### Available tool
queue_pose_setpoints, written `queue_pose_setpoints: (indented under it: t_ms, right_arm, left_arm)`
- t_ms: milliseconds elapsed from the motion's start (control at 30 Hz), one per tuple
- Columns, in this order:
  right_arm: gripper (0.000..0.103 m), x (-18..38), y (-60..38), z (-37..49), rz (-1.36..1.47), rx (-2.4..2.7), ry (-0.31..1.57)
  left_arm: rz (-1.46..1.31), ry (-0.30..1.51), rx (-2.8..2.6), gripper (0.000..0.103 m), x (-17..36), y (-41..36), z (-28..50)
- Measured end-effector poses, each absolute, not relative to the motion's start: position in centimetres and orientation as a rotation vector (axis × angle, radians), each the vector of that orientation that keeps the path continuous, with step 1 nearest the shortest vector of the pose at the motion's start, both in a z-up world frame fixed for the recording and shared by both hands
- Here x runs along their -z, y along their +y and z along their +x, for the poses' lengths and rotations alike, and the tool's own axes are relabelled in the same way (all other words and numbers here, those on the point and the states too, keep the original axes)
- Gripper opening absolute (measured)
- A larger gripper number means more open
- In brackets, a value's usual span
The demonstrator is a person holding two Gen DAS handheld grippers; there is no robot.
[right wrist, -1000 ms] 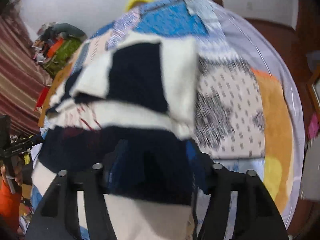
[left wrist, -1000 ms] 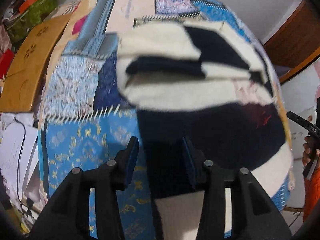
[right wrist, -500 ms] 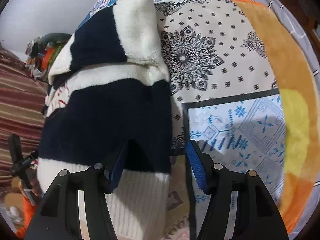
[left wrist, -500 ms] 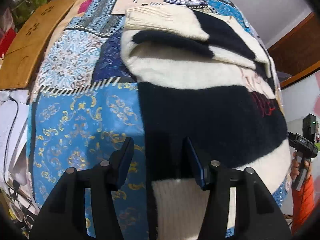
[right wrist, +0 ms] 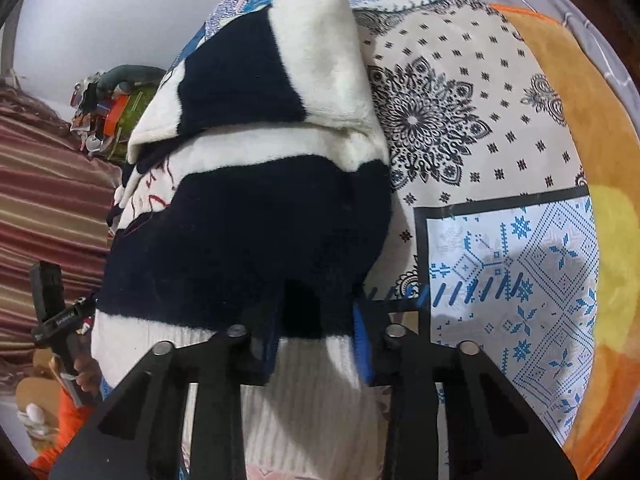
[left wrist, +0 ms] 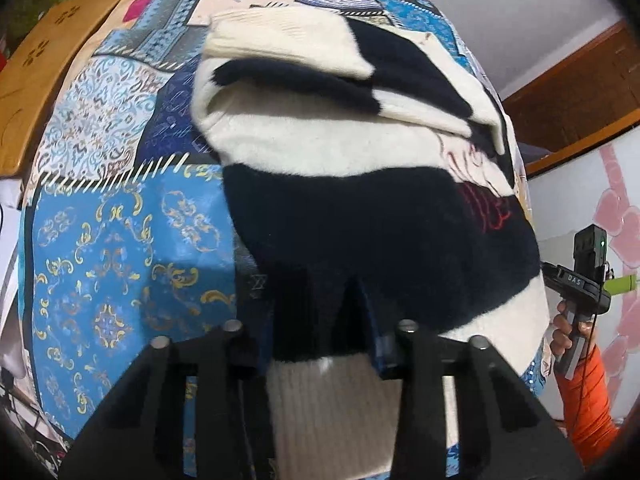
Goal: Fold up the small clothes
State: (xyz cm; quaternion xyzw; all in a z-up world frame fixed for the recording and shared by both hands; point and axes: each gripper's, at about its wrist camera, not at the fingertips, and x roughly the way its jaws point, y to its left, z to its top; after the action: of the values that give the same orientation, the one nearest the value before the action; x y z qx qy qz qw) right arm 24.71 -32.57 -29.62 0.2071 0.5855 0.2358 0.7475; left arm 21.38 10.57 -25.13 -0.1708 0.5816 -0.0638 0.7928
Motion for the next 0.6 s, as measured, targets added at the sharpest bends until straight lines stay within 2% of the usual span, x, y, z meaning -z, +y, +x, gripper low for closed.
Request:
queue_pose_setpoints:
  t_ms: [67,167,367,600]
  right_arm:
    - [0.013,29.4,-32.3,24.8,0.440,-0.509,1.268]
    - [0.010,29.3,-32.0,25.1,0.443,-0.495,1.269]
    - [0.009,27.1,-32.0,25.5,0.406,-0.501,1.205]
    - [0.009,21.5,-30.0,27.0,0.355,-0.552,1.058]
  left_arm:
    - [-0.341,1.244,0.139,0.023,24.9,10.1,21.4]
    - [-0.275,1.222,0.127,0.014,24.2,9.0,21.5]
    - [-0.182,1.126,0.103,0.012,21.4,8.5,21.3]
    - [-0.172,0.970,0.076,0.009,16.0,9.8,22.5]
